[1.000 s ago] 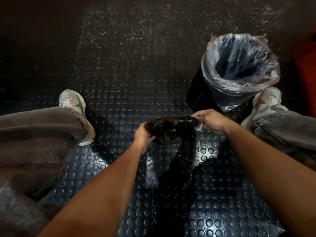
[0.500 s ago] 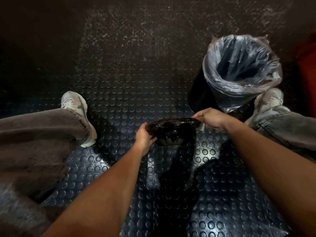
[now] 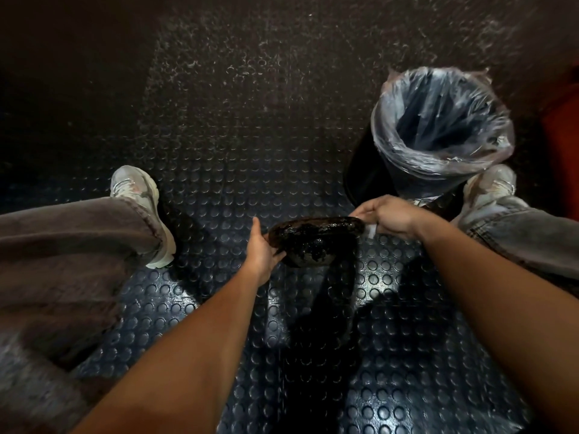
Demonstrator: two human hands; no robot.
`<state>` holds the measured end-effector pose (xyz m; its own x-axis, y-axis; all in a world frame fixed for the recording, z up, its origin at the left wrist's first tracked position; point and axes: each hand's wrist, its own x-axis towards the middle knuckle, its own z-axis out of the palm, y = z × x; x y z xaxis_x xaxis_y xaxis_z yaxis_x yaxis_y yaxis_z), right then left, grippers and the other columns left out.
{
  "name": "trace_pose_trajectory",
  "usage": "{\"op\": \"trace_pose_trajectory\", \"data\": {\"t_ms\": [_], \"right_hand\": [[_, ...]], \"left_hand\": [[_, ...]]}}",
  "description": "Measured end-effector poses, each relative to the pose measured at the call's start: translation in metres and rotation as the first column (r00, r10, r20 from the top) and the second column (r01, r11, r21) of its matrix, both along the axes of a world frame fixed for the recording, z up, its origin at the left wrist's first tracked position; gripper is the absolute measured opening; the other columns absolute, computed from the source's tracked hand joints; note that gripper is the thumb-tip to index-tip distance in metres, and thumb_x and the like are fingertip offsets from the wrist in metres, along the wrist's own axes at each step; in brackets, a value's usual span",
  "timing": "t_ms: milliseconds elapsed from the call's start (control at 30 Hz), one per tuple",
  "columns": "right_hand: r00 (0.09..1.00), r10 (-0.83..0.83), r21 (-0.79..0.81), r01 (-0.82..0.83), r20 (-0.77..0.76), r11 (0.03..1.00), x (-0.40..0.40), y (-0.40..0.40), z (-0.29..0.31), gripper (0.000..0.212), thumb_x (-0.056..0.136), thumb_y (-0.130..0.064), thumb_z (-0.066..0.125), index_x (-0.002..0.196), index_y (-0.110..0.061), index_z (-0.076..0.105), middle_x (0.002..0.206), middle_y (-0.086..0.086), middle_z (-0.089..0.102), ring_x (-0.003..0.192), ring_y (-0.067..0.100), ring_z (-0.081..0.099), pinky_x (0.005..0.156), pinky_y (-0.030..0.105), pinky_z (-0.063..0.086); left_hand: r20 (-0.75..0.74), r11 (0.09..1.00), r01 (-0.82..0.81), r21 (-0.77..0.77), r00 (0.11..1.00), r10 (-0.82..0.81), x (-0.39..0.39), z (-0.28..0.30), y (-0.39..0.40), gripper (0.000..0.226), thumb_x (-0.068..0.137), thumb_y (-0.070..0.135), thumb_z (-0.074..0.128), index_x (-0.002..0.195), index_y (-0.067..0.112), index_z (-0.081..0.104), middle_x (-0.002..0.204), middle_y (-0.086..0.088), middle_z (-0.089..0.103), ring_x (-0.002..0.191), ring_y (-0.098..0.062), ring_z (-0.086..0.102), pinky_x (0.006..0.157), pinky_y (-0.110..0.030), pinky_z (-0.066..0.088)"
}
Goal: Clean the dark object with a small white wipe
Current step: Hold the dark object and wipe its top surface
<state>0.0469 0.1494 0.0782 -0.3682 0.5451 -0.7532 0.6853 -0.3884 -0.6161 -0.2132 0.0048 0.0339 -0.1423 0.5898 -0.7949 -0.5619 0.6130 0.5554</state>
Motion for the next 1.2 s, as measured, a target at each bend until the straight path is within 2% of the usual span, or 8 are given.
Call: {"op": "trace_pose_trajectory", "data": {"t_ms": [100, 167, 367, 567, 733, 900, 1033, 1200], "right_hand": [[0.988, 0.154, 0.050, -0.154, 0.015, 0.987, -0.016, 0.007, 0.026, 0.022, 0.097, -0.009, 0.060, 0.094, -0.019, 0.079, 0.081, 0.005, 0.076, 0.055, 0.012, 0.054, 0.048, 0.021, 0.036], [0.985, 0.165, 0.105, -0.160, -0.041, 0.982, -0.013, 0.012, 0.038, 0.025, 0.096, -0.004, 0.059, 0.094, -0.018, 0.080, 0.077, 0.002, 0.074, 0.064, 0.010, 0.058, 0.059, 0.022, 0.043], [1.000, 0.006, 0.129, -0.006, 0.001, 0.992, 0.010, -0.005, 0.016, 0.022, 0.098, -0.010, 0.062, 0.092, -0.022, 0.080, 0.081, -0.001, 0.077, 0.066, 0.006, 0.063, 0.059, 0.015, 0.045], [0.989, 0.137, 0.084, -0.141, 0.049, 0.986, -0.018, 0.004, 0.032, 0.025, 0.098, -0.008, 0.058, 0.094, -0.021, 0.080, 0.071, 0.002, 0.072, 0.047, 0.006, 0.045, 0.044, 0.019, 0.032], [0.987, -0.023, 0.039, 0.030, -0.159, 0.999, 0.009, 0.003, 0.048, 0.022, 0.096, 0.002, 0.058, 0.099, -0.009, 0.077, 0.085, 0.013, 0.074, 0.073, 0.015, 0.064, 0.065, 0.021, 0.051], [0.998, -0.060, 0.019, 0.060, -0.010, 0.998, 0.004, -0.011, 0.010, 0.026, 0.100, -0.004, 0.055, 0.098, -0.015, 0.079, 0.098, 0.010, 0.078, 0.084, 0.018, 0.068, 0.070, 0.026, 0.051], [0.996, 0.094, 0.025, -0.094, 0.000, 0.995, -0.017, 0.002, 0.031, 0.026, 0.101, -0.003, 0.052, 0.096, -0.010, 0.076, 0.060, -0.002, 0.069, 0.043, 0.003, 0.051, 0.042, 0.016, 0.036], [0.980, -0.040, 0.017, 0.044, -0.192, 0.999, 0.011, 0.007, 0.037, 0.020, 0.095, -0.004, 0.061, 0.094, -0.012, 0.079, 0.089, 0.020, 0.072, 0.076, 0.024, 0.059, 0.068, 0.027, 0.046]], "left_hand": [[0.017, 1.000, -0.013, -0.012, 1.000, 0.013, 0.000, 0.001, 0.000, 0.076, 0.099, 0.070, 0.018, 0.120, 0.011, 0.061, 0.117, -0.005, 0.068, 0.123, -0.024, 0.058, 0.115, -0.046, 0.039], [0.018, 1.000, -0.025, -0.018, 1.000, 0.025, 0.000, 0.001, 0.001, 0.073, 0.099, 0.070, 0.018, 0.109, 0.013, 0.063, 0.114, -0.005, 0.069, 0.121, -0.024, 0.059, 0.114, -0.046, 0.039], [0.037, 1.000, -0.003, 0.003, 0.999, 0.003, 0.000, -0.002, -0.001, 0.090, 0.097, 0.074, 0.015, 0.143, 0.005, 0.049, 0.140, -0.012, 0.059, 0.133, -0.027, 0.052, 0.118, -0.048, 0.035], [0.041, 1.000, -0.016, -0.001, 0.999, 0.016, 0.000, -0.001, 0.000, 0.086, 0.096, 0.076, 0.017, 0.130, 0.008, 0.058, 0.125, -0.008, 0.066, 0.124, -0.024, 0.057, 0.116, -0.047, 0.037], [0.034, 1.000, -0.006, 0.006, 0.999, 0.005, 0.000, -0.004, 0.000, 0.089, 0.094, 0.078, 0.017, 0.131, 0.007, 0.058, 0.133, -0.011, 0.063, 0.128, -0.026, 0.056, 0.117, -0.048, 0.037], [0.039, 1.000, -0.004, 0.003, 0.999, 0.004, 0.000, -0.004, 0.000, 0.092, 0.093, 0.078, 0.017, 0.134, 0.007, 0.057, 0.135, -0.011, 0.063, 0.130, -0.026, 0.055, 0.117, -0.048, 0.037], [0.049, 1.000, -0.004, -0.001, 0.999, 0.004, -0.001, -0.002, 0.001, 0.083, 0.093, 0.079, 0.016, 0.111, 0.015, 0.064, 0.121, -0.006, 0.067, 0.129, -0.026, 0.055, 0.117, -0.047, 0.037], [0.038, 1.000, 0.016, 0.010, 0.999, -0.016, -0.001, -0.005, -0.001, 0.092, 0.092, 0.080, 0.014, 0.130, 0.009, 0.060, 0.131, -0.009, 0.065, 0.131, -0.026, 0.054, 0.118, -0.047, 0.035]]}}
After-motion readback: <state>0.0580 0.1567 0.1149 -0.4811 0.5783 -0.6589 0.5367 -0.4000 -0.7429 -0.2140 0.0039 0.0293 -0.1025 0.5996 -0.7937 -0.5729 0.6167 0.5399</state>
